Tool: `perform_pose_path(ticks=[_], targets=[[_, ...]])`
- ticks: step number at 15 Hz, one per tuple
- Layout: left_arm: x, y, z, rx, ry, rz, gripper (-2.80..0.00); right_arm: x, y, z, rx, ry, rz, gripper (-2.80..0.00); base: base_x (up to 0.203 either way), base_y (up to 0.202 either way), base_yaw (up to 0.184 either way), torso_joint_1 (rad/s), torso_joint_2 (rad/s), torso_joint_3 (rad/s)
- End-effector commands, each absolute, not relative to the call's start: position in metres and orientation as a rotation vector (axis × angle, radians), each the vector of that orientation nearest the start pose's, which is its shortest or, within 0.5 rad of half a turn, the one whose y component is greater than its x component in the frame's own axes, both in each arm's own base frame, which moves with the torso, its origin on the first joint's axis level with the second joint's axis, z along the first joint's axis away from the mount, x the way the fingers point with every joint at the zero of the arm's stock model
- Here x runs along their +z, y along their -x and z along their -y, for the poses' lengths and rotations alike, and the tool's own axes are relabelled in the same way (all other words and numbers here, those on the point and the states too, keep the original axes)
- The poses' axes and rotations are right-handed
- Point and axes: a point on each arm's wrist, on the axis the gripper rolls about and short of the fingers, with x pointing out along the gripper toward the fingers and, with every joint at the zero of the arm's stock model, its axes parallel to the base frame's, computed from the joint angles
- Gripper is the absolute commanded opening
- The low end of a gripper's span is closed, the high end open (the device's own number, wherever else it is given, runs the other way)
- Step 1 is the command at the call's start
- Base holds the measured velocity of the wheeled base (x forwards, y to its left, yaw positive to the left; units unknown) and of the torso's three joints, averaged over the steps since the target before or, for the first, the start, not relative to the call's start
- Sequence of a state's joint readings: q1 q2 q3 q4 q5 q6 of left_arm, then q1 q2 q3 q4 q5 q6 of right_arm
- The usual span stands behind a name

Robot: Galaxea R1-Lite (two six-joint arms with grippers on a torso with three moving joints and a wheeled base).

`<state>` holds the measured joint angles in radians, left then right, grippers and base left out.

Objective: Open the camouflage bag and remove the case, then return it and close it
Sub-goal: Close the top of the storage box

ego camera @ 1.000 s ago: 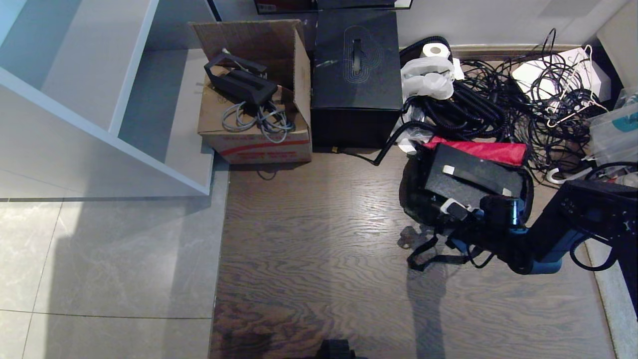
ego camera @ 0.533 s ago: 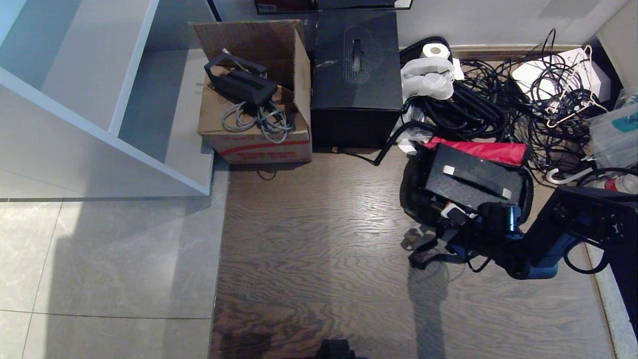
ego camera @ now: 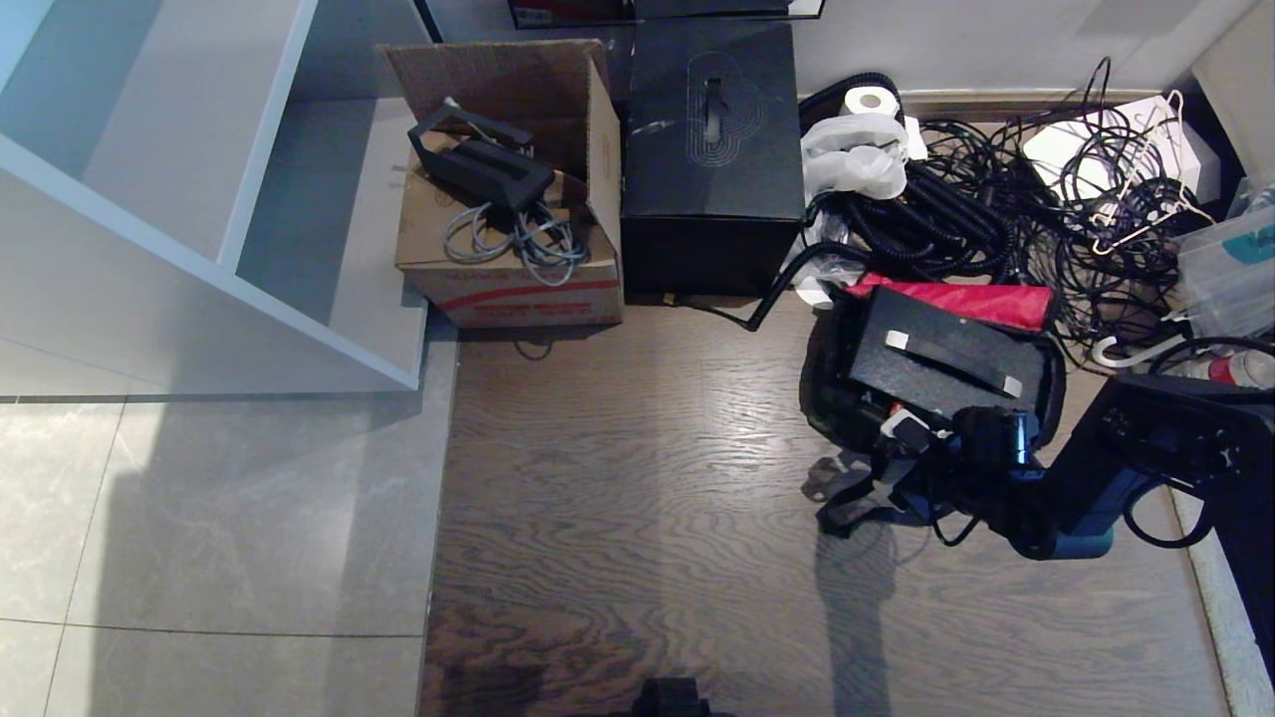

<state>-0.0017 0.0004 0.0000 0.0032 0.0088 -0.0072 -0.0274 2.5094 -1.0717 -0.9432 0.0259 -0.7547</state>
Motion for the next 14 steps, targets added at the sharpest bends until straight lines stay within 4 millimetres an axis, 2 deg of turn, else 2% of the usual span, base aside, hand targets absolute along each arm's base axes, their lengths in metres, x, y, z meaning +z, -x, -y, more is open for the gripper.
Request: perform_pose_path(ticks=[1, 6, 8, 13, 14], targets=[[0.075, 0.023, 0.000, 0.008, 0.008, -0.003, -2.80, -0.035, -0.430, 0.012, 0.187, 0.729, -0.472, -2.80, 0.000, 0.000, 0.000, 0.000, 0.00, 0.000], [0.075, 0.023, 0.000, 0.008, 0.008, -0.003, -2.80, -0.037, -0.429, 0.009, 0.186, 0.726, -0.473, -2.80, 0.000, 0.000, 0.000, 0.000, 0.00, 0.000], [0.075, 0.023, 0.000, 0.008, 0.008, -0.003, -2.80, -0.038, -0.422, 0.010, 0.203, 0.726, -0.489, -2.80, 0.000, 0.000, 0.000, 0.000, 0.00, 0.000], [0.075, 0.023, 0.000, 0.008, 0.008, -0.003, -2.80, -0.022, -0.409, 0.008, 0.265, 0.719, -0.503, -2.80, 0.000, 0.000, 0.000, 0.000, 0.00, 0.000], [0.075, 0.023, 0.000, 0.008, 0.008, -0.003, -2.80, -0.011, -0.409, 0.008, 0.259, 0.733, -0.479, -2.80, 0.000, 0.000, 0.000, 0.000, 0.00, 0.000]])
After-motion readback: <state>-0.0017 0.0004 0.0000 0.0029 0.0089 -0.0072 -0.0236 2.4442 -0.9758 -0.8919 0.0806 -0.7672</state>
